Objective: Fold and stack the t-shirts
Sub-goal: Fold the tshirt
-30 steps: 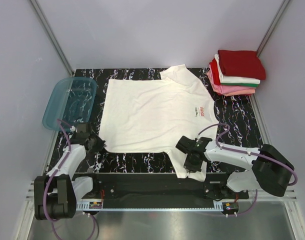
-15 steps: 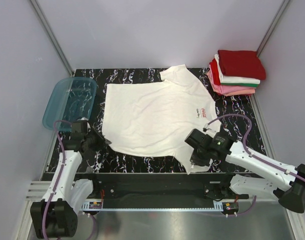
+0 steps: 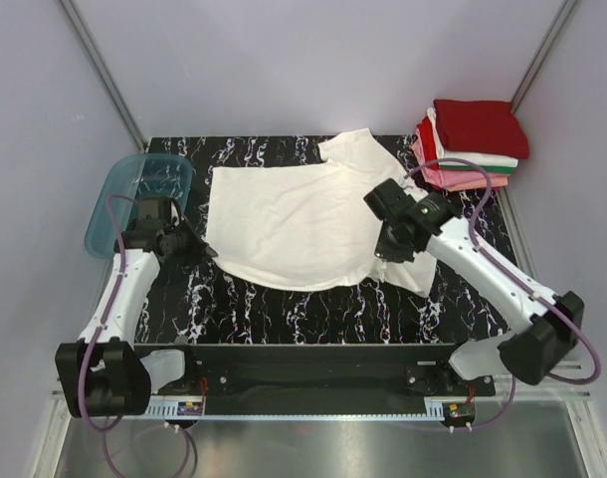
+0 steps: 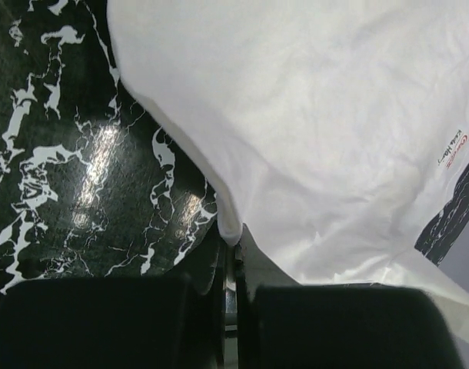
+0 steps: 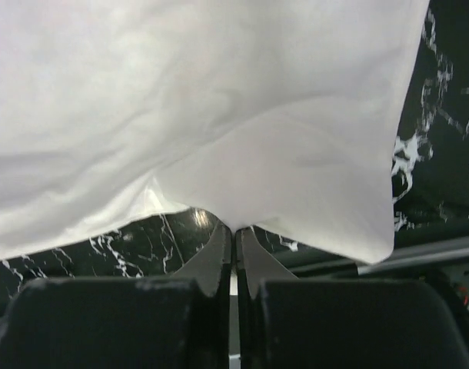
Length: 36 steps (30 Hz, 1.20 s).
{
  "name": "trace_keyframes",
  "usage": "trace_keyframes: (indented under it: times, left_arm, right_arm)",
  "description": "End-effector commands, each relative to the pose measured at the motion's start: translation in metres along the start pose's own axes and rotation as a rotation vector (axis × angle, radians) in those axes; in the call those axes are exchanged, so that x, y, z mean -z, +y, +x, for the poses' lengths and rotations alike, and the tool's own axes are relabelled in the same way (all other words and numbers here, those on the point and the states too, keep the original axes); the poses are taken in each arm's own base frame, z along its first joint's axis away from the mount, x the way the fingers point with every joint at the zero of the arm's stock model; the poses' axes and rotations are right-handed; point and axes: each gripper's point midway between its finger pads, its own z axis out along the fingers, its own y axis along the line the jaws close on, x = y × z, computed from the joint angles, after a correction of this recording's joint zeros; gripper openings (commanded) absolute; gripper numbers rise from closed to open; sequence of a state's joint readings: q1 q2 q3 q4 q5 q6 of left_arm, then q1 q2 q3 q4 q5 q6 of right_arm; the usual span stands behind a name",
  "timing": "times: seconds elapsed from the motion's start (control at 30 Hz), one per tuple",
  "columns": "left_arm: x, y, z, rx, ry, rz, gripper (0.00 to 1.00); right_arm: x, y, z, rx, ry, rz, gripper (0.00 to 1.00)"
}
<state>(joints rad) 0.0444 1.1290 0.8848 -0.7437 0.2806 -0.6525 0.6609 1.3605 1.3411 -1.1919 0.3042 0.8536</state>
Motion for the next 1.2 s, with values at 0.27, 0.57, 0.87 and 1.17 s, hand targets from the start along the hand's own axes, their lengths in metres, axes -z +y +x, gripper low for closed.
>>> trace_keyframes:
  times: [0.27,0.57,0.87,1.17]
  left_arm:
    - [-0.029,-0.029,-0.069,-0.045,-0.020,-0.013,0.00]
    - [-0.066,-0.015,-0.096,-0.031,0.030,-0.091,0.00]
    - [-0.101,0.003,-0.105,0.000,0.087,-0.152,0.00]
    - [-0.094,-0.018,-0.150,0.014,0.055,-0.153,0.58]
  right_arm:
    - [-0.030,0.043,-0.131,0.198,-0.129,-0.033,0.00]
    - [-0.070,0.066,-0.180,0.275,-0.126,-0.021,0.00]
    - [-0.119,0.081,-0.203,0.313,-0.109,0.005,0.00]
    - [-0.150,0.089,-0.255,0.284,-0.192,-0.024,0.95]
